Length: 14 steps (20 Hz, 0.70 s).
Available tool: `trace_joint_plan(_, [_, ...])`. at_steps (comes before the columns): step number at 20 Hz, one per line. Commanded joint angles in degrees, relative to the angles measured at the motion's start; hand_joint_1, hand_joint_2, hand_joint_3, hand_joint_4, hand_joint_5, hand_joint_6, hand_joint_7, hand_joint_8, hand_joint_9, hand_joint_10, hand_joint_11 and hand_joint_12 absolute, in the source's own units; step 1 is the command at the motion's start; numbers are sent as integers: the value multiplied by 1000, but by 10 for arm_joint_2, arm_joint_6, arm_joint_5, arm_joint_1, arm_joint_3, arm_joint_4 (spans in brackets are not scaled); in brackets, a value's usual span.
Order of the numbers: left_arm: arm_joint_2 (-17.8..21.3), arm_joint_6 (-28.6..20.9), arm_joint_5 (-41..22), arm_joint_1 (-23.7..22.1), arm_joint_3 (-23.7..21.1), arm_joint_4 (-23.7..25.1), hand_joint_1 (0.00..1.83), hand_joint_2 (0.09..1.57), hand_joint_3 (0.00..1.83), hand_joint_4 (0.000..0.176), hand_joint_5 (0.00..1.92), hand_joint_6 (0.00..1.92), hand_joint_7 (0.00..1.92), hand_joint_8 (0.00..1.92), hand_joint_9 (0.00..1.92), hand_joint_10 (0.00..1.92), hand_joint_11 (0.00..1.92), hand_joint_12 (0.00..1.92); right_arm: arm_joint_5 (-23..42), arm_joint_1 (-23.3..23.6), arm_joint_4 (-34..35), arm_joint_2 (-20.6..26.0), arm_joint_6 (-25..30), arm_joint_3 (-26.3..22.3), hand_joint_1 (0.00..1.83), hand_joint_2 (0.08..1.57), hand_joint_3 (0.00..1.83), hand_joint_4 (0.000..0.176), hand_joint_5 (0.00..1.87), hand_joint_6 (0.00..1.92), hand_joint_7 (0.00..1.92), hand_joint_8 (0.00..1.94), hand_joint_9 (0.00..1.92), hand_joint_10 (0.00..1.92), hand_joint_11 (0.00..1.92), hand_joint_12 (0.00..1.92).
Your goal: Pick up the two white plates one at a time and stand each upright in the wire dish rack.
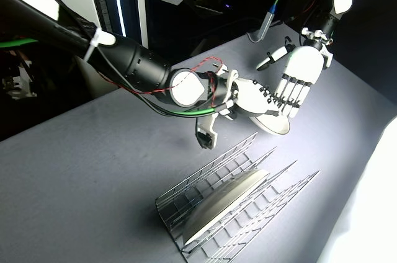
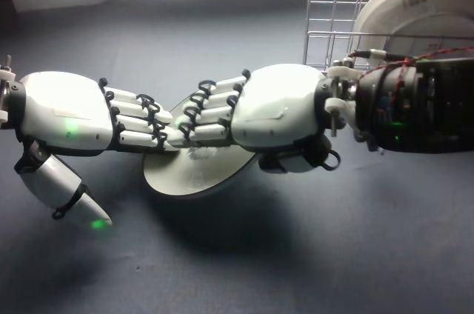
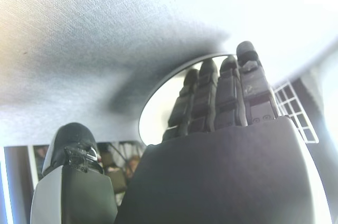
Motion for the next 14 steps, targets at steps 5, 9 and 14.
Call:
trace_joint_plan(5, [-7,-1,-15,1,3,2,0,1024,4,0,57,6,35,8,19,7,32,37,39,8,15,-10,-2,4,1243,1210,1,0,0,0,0,0,12,0,0,184])
trace_joint_plan(9, [-7,-1,-15,1,3,2,0,1017,0,0,51,2,30,2,19,3,17,41,37,3,15,-11,-2,4,1259,1209,0,0,13,3,3,1,27,4,0,243])
trace_joint_plan(14, [-7,-1,-15,0,3,1,0,1014,0,0,38,6,16,5,0,0,0,1,36,-3,15,-10,-2,4,1303,1253,1,0,341,26,393,17,383,52,0,1049])
